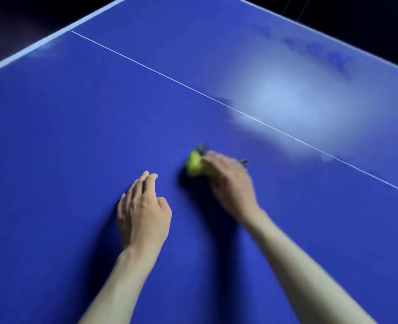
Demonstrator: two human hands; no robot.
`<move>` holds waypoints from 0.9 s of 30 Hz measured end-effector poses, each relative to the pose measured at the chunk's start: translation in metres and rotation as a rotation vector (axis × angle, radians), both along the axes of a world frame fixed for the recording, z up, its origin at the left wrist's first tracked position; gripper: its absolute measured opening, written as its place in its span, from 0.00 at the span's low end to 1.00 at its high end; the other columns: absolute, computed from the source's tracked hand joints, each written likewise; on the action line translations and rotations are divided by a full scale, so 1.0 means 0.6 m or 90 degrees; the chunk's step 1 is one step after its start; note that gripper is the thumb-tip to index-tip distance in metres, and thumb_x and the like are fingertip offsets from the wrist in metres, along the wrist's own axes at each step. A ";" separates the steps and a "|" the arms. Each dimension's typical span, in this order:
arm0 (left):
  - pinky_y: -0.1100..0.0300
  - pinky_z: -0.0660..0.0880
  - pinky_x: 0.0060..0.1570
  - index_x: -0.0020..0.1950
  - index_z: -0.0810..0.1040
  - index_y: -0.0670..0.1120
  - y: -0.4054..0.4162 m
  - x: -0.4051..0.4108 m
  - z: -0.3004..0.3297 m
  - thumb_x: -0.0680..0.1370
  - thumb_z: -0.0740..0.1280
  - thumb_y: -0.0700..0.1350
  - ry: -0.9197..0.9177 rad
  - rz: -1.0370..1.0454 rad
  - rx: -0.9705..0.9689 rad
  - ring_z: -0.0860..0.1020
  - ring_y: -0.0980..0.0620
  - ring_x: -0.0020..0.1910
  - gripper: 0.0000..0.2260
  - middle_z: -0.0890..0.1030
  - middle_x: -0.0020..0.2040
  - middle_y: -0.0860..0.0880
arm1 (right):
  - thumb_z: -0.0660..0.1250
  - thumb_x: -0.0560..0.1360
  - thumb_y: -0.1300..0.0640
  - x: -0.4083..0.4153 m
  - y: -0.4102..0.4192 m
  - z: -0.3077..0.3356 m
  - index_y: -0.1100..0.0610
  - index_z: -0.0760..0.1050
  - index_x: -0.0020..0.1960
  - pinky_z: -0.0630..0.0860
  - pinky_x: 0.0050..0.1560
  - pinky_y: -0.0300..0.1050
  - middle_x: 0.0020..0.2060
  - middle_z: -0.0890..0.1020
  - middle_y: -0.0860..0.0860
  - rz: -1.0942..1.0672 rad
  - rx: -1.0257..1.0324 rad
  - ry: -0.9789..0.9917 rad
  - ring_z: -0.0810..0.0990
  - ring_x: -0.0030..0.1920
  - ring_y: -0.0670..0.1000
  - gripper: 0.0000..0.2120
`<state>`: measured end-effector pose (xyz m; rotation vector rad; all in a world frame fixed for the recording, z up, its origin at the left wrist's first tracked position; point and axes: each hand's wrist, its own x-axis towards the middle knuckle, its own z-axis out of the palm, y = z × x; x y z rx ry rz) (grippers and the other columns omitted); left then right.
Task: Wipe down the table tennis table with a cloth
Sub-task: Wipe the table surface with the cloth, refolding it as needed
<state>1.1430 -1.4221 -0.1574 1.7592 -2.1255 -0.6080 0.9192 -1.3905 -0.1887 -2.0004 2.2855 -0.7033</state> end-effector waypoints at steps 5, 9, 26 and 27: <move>0.47 0.54 0.80 0.78 0.67 0.54 0.070 -0.026 -0.015 0.83 0.58 0.42 0.010 -0.146 0.062 0.58 0.55 0.81 0.23 0.61 0.81 0.57 | 0.66 0.74 0.61 -0.312 0.082 0.013 0.46 0.69 0.76 0.74 0.65 0.57 0.66 0.80 0.58 -0.485 0.072 -0.122 0.79 0.64 0.64 0.31; 0.45 0.48 0.81 0.78 0.66 0.53 0.106 -0.037 -0.029 0.82 0.52 0.43 -0.034 -0.176 0.055 0.53 0.54 0.82 0.24 0.61 0.81 0.58 | 0.64 0.75 0.58 -0.326 0.102 0.002 0.47 0.71 0.74 0.70 0.69 0.59 0.65 0.80 0.59 -0.594 0.040 -0.135 0.77 0.66 0.63 0.27; 0.47 0.50 0.79 0.67 0.67 0.52 0.104 -0.060 0.021 0.83 0.53 0.40 0.092 -0.044 0.198 0.61 0.50 0.78 0.15 0.67 0.76 0.63 | 0.66 0.69 0.63 -0.278 0.217 -0.002 0.54 0.76 0.72 0.71 0.71 0.54 0.66 0.81 0.55 -0.309 0.023 -0.095 0.78 0.67 0.61 0.31; 0.47 0.50 0.79 0.66 0.67 0.53 0.102 -0.059 0.020 0.83 0.53 0.40 0.105 -0.037 0.213 0.59 0.49 0.79 0.15 0.67 0.76 0.64 | 0.66 0.71 0.63 -0.336 0.230 0.003 0.53 0.74 0.74 0.69 0.73 0.57 0.66 0.79 0.57 -0.409 0.046 -0.120 0.75 0.69 0.62 0.31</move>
